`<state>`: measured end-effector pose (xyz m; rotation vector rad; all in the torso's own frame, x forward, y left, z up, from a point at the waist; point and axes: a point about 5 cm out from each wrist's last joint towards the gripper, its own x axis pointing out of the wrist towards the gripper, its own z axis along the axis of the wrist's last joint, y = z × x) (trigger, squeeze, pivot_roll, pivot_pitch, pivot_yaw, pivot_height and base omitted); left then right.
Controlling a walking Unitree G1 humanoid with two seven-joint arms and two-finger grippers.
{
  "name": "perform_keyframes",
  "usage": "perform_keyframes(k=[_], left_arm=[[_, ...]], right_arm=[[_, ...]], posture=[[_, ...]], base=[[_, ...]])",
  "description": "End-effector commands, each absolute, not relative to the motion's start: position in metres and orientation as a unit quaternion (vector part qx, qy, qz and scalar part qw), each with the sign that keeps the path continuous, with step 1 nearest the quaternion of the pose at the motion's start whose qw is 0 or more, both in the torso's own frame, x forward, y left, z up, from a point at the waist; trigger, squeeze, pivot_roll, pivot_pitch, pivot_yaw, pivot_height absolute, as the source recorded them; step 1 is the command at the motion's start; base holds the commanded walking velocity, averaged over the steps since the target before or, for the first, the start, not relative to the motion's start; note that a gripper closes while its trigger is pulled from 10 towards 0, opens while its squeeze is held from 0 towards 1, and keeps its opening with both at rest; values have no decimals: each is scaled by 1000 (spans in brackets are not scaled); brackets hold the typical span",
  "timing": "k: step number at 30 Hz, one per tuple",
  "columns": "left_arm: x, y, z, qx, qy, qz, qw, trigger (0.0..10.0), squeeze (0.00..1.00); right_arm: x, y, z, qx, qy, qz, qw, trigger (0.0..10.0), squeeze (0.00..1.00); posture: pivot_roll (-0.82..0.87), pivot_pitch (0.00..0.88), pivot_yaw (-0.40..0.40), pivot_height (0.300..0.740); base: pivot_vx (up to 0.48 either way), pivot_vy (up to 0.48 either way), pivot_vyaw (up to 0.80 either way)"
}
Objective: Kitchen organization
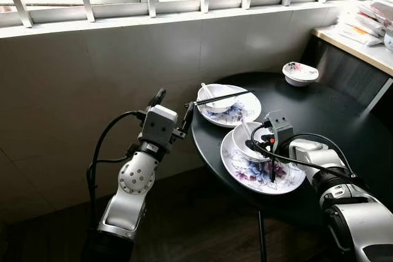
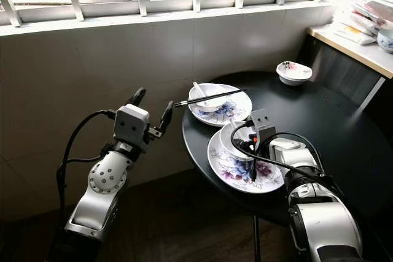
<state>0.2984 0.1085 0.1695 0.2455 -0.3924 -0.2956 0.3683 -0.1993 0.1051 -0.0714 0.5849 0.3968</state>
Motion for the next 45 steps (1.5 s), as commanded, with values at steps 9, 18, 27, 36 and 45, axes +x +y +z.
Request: perform_keyframes(k=[9,18,27,36,45], left_arm=[[300,107,170,127,-191,-143,963,10000,0],[297,110,116,178,-42,-165,969,10000,0],[293,110,102,199,-8,-177,964,10000,0],[284,115,67,229,101,-190,949,10000,0],[280,123,62,262,144,-188,936,10000,0]], right_arm=[[365,-206,97,-6,337,152,929,10000,0],[360,-202,89,-2,371,152,916,10000,0],[363,-201,93,-10,364,158,918,0,0],[365,-204,95,-35,356,147,922,0,0],[385,-209,128,-113,252,87,957,0,0]], posture=[[59,0,-58,740],[61,0,-57,740],[60,0,-65,740],[57,0,-66,740],[60,0,-66,740]], base=[[0,0,0],[0,0,0],[0,0,0],[0,0,0],[0,0,0]])
